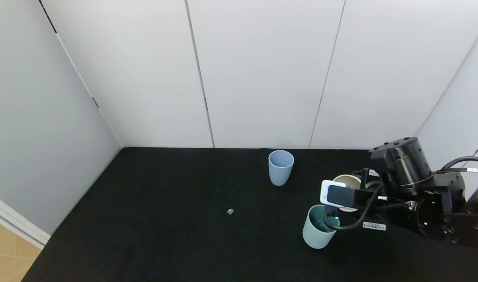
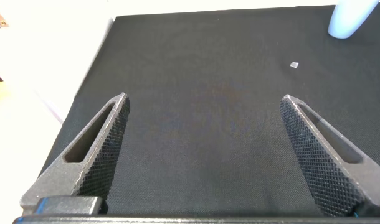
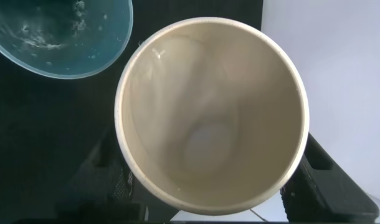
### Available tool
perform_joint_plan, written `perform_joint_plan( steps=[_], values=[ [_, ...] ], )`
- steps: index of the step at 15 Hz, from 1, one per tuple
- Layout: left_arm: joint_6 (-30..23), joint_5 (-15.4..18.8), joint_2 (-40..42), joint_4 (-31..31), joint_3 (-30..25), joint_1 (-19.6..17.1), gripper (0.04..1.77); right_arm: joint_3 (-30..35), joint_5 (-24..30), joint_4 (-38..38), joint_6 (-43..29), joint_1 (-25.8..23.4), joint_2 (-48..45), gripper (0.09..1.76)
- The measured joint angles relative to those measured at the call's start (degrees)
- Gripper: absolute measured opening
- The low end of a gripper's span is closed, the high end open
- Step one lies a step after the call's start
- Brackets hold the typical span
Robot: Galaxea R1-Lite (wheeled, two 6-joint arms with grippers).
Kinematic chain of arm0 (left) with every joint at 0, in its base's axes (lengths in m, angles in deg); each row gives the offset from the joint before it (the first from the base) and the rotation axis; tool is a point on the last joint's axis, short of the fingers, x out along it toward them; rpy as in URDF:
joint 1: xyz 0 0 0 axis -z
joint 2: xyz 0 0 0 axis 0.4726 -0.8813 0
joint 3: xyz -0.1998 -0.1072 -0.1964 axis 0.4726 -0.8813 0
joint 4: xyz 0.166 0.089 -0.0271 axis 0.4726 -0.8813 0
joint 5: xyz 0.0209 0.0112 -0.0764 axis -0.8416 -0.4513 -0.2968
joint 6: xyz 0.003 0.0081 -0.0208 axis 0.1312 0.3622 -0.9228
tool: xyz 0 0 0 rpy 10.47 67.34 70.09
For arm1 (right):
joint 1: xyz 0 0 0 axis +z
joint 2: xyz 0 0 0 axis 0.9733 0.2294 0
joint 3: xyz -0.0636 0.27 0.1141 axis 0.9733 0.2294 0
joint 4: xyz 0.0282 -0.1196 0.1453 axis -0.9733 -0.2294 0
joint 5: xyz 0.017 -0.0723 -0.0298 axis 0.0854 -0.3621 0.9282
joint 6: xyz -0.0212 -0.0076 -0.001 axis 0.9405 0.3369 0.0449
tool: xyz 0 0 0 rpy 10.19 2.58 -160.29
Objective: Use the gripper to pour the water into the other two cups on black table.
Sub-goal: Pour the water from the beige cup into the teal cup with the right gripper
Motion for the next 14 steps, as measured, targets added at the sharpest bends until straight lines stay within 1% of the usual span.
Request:
perform_joint_plan(
  steps=[5,14],
  values=[
    [-0.01,-0.02,0.0,0.02,0.0,0.0,1.72,-0.68,-1.49,0.13,2.17,0.55,0.09,1.28],
    [-0.01,0.0,0.0,0.02,0.0,0.0,1.72,-0.99,-1.68,0.39,4.44,0.6,-0.05,1.28]
  ],
)
